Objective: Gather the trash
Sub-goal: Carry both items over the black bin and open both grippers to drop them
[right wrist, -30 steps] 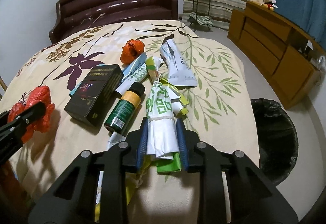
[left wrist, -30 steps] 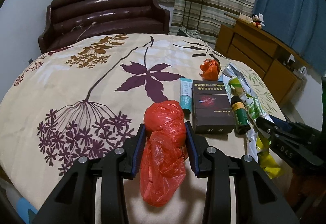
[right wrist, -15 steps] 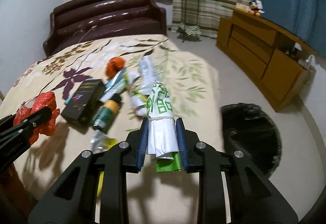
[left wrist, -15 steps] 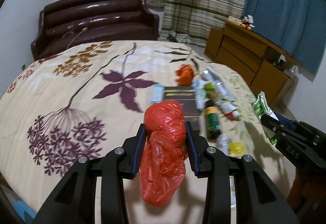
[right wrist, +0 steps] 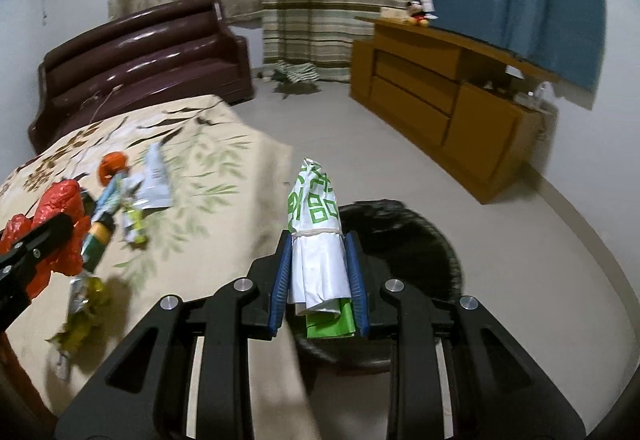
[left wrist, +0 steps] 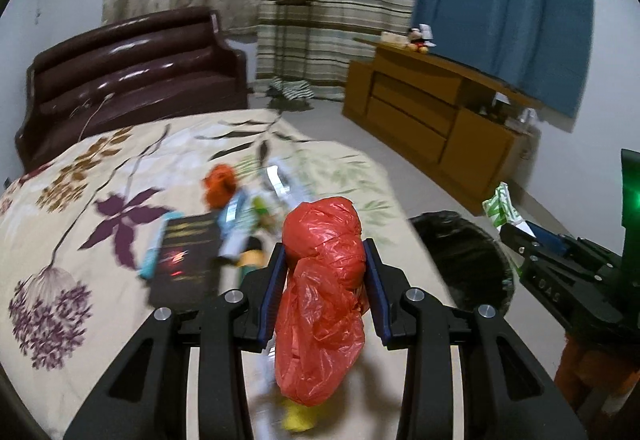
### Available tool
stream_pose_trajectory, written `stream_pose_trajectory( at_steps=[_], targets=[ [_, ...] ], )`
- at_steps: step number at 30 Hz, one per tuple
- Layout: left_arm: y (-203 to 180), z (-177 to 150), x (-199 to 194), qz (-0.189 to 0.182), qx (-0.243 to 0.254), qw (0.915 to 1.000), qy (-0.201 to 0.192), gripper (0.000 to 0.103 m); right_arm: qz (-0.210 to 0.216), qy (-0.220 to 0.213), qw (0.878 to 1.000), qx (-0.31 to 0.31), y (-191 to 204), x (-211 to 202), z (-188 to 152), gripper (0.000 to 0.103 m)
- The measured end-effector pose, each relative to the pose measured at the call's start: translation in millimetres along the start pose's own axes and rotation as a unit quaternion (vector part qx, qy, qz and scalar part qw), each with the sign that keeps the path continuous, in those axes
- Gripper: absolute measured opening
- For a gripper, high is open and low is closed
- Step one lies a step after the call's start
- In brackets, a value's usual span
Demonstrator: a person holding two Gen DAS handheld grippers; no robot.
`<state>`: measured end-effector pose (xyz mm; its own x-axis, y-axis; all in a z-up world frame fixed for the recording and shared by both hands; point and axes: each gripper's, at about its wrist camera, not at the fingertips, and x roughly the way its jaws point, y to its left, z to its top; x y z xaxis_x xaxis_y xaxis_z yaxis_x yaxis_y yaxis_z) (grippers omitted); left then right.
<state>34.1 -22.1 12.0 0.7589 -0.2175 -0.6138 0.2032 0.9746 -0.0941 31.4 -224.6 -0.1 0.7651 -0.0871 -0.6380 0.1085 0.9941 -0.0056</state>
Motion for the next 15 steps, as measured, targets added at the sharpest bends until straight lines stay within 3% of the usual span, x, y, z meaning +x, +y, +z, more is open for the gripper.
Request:
stream_pose_trajectory(
  at_steps=[15],
  targets=[
    [-80.1, 19.3, 58.9, -0.016, 0.039, 0.9991, 0.005, 0.038, -0.020, -0.005, 0.999, 0.049, -71.6, 20.4, -0.9, 0.026]
  ],
)
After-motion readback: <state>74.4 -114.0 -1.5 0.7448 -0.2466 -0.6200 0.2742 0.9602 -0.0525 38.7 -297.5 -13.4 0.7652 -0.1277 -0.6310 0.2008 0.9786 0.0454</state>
